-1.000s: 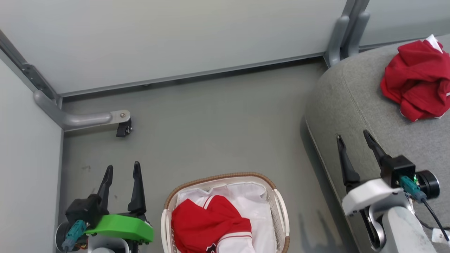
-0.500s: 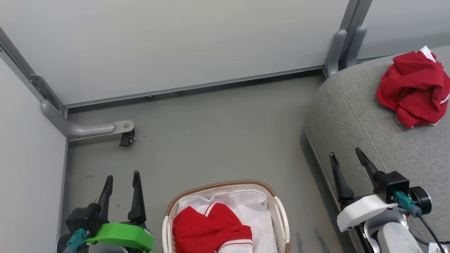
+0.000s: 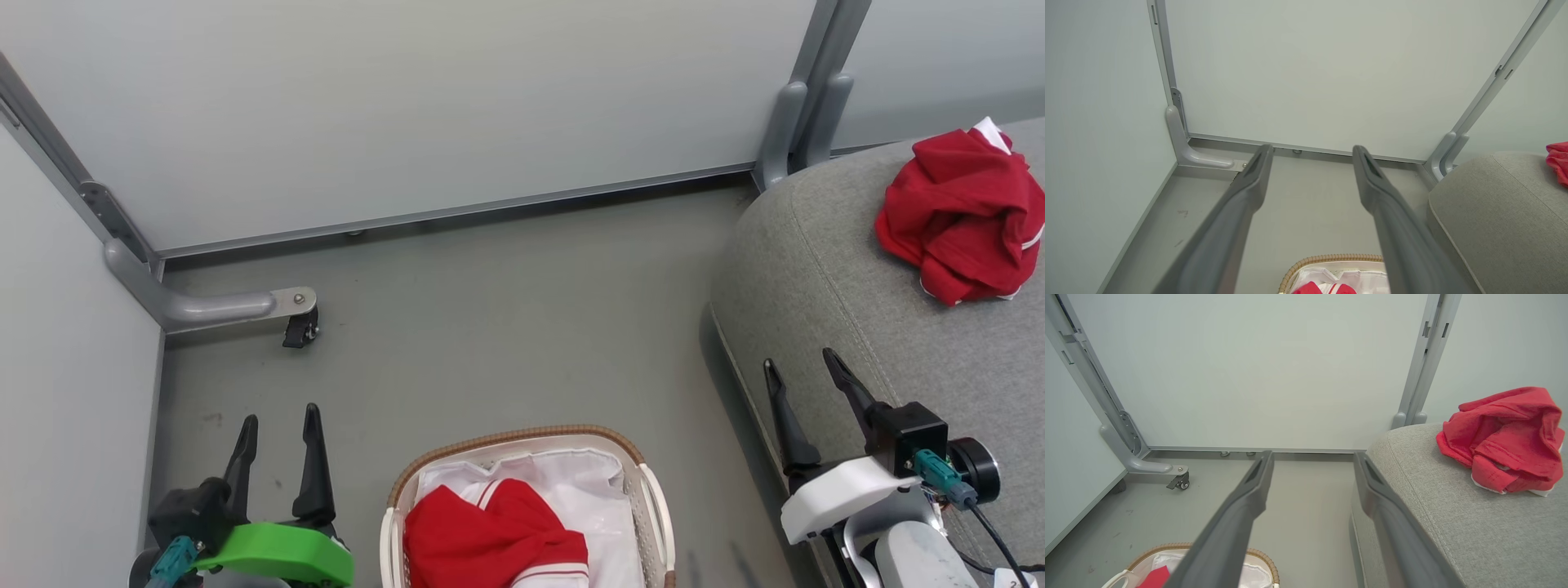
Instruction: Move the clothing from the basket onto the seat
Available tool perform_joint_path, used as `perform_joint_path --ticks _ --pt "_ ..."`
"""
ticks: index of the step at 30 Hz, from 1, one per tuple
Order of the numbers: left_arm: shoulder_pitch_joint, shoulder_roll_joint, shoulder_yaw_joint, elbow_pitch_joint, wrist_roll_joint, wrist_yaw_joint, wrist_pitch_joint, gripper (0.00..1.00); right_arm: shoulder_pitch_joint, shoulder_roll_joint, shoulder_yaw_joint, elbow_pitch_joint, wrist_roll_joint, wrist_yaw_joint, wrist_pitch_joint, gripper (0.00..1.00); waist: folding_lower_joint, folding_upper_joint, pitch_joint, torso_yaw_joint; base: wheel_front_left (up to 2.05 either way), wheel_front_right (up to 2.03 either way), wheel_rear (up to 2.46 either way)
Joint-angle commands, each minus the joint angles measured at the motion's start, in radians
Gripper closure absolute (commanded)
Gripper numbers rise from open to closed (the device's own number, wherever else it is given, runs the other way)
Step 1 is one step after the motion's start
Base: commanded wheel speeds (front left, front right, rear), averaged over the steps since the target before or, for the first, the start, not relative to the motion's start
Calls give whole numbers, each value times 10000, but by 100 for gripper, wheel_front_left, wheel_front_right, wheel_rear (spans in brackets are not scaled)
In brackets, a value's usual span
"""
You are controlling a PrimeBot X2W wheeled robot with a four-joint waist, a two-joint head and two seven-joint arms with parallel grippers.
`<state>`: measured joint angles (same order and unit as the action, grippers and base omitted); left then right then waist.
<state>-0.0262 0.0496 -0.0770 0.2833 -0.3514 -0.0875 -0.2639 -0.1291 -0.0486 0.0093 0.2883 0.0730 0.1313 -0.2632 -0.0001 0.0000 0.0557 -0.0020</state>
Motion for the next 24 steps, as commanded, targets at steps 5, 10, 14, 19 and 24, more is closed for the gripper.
perform_joint_path --ticks 5,10,14,19,24 --pt "186 17 12 -16 27 6 -9 0 171 -35 20 -34 51 -10 -25 0 1 0 8 -3 0 0 0" --pt "120 17 -9 -72 73 -15 -9 0 42 -35 42 -100 34 -10 -25 0 1 0 154 -37 0 0 0" --pt "-158 16 -132 -54 229 -76 -9 0 -169 -35 22 -199 9 -10 -25 0 1 0 452 -84 0 0 0" --pt "-697 16 -462 102 511 -174 -9 0 -529 -36 -91 -425 -94 -10 -25 0 1 0 1082 -188 0 0 0" --pt "-1710 18 -1138 826 986 -321 -9 0 -1163 -33 -180 -661 -157 -10 -25 0 1 0 2119 -381 0 0 0"
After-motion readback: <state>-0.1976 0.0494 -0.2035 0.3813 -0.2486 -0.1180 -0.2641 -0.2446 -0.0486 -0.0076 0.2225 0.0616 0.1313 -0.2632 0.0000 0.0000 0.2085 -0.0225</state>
